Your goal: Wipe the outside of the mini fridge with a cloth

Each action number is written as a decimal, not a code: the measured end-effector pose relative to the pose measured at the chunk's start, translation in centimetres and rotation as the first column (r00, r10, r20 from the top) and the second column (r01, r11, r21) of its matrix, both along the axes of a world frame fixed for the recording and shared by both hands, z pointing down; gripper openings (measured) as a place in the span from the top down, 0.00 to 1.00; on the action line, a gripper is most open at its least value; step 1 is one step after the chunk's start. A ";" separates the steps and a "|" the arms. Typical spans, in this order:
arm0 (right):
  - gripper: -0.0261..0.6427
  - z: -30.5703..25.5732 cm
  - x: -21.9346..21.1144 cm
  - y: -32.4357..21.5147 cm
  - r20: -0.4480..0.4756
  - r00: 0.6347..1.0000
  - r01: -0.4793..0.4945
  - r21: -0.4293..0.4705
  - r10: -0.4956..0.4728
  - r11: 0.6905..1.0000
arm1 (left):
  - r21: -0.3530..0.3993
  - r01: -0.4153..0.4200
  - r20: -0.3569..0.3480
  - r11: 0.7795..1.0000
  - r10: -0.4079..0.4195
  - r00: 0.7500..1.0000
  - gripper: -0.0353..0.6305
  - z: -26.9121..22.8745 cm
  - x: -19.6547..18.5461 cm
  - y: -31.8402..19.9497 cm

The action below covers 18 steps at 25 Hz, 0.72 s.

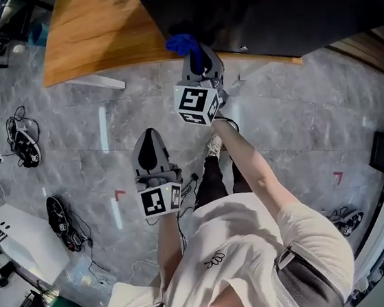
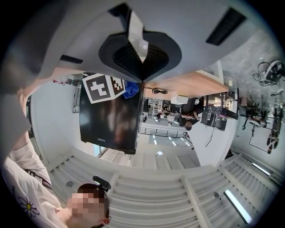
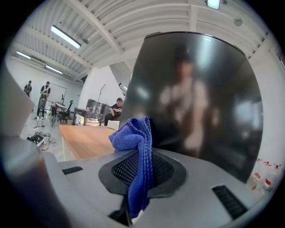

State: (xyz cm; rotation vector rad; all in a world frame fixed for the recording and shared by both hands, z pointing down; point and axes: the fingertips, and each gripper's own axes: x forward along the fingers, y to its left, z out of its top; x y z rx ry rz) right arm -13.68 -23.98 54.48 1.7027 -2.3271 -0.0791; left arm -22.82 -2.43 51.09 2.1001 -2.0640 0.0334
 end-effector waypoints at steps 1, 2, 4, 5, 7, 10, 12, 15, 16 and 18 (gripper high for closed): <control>0.87 -0.1 1.0 0.1 0.001 1.000 -0.011 -0.003 0.011 1.000 | 0.001 -0.012 0.002 1.000 0.012 1.000 0.94 -0.1 0.3 -0.2; 0.87 -0.2 2.1 0.2 0.001 1.000 -0.023 -0.004 0.023 1.000 | 0.002 -0.023 0.003 1.000 0.023 1.000 0.94 -0.2 0.7 -0.5; 0.87 -0.3 4.5 0.3 0.002 0.999 -0.051 -0.004 0.051 0.999 | 0.003 -0.045 0.001 0.999 0.045 0.999 0.94 -0.2 1.7 -1.0; 0.87 -0.4 5.8 0.3 0.003 0.998 -0.068 -0.003 0.068 0.998 | 0.004 -0.060 0.000 0.998 0.060 0.998 0.94 -0.3 2.3 -1.3; 0.87 -0.6 8.5 0.4 0.003 0.994 -0.109 0.001 0.109 0.994 | 0.005 -0.096 0.001 0.995 0.096 0.995 0.94 -0.5 3.5 -1.8; 0.87 -0.8 12.4 0.4 0.003 0.984 -0.176 0.003 0.176 0.984 | 0.000 -0.142 -0.002 0.990 0.142 0.990 0.94 -0.5 5.2 -2.4; 0.87 -0.6 14.9 0.4 0.004 0.976 -0.218 -0.002 0.218 0.976 | -0.003 -0.168 -0.004 0.986 0.168 0.986 0.94 -0.4 6.3 -3.0; 0.87 -0.3 19.2 0.3 -0.022 0.958 -0.286 0.002 0.286 0.958 | -0.007 -0.212 -0.004 0.977 0.212 0.977 0.94 -0.2 8.4 -3.8; 0.87 -0.4 20.5 0.3 -0.036 0.951 -0.307 0.008 0.307 0.952 | -0.007 -0.226 -0.004 0.974 0.225 0.974 0.94 -0.2 9.0 -4.0; 0.87 -0.6 23.1 0.1 -0.050 0.935 -0.350 0.017 0.350 0.937 | -0.010 -0.251 -0.004 0.968 0.251 0.968 0.94 -0.3 10.1 -4.3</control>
